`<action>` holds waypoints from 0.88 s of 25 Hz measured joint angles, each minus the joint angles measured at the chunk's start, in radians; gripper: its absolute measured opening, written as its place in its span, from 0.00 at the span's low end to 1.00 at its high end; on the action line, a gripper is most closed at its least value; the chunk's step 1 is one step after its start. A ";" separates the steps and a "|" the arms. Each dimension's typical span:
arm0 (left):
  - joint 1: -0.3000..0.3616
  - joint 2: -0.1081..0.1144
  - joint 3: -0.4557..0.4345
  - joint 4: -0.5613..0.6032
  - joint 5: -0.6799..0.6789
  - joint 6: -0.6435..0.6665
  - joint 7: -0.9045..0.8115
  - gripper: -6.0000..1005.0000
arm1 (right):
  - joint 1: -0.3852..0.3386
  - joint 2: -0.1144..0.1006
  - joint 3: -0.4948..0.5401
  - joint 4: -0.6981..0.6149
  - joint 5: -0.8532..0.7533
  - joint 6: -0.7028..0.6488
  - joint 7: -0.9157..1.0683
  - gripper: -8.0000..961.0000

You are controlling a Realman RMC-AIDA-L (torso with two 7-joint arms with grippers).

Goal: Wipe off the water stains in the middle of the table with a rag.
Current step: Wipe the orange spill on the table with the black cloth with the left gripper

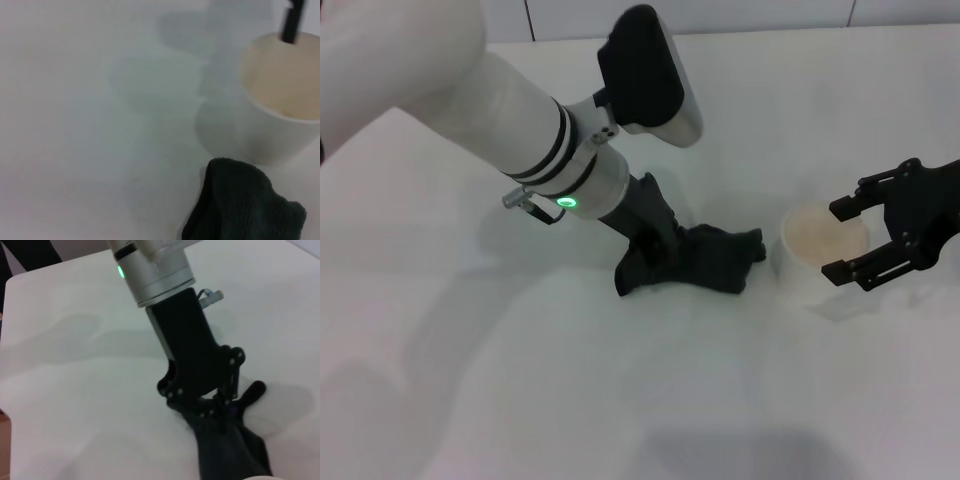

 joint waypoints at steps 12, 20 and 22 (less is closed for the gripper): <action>-0.015 0.003 -0.051 -0.047 0.085 -0.107 -0.084 0.06 | -0.003 0.000 -0.004 0.001 0.000 0.001 0.000 0.88; -0.009 0.001 -0.097 -0.046 0.104 -0.152 -0.078 0.06 | -0.005 0.001 -0.004 0.004 0.000 0.000 -0.010 0.88; -0.008 -0.001 -0.085 -0.042 0.087 -0.148 -0.055 0.06 | -0.006 0.001 -0.004 0.004 0.000 0.000 -0.011 0.88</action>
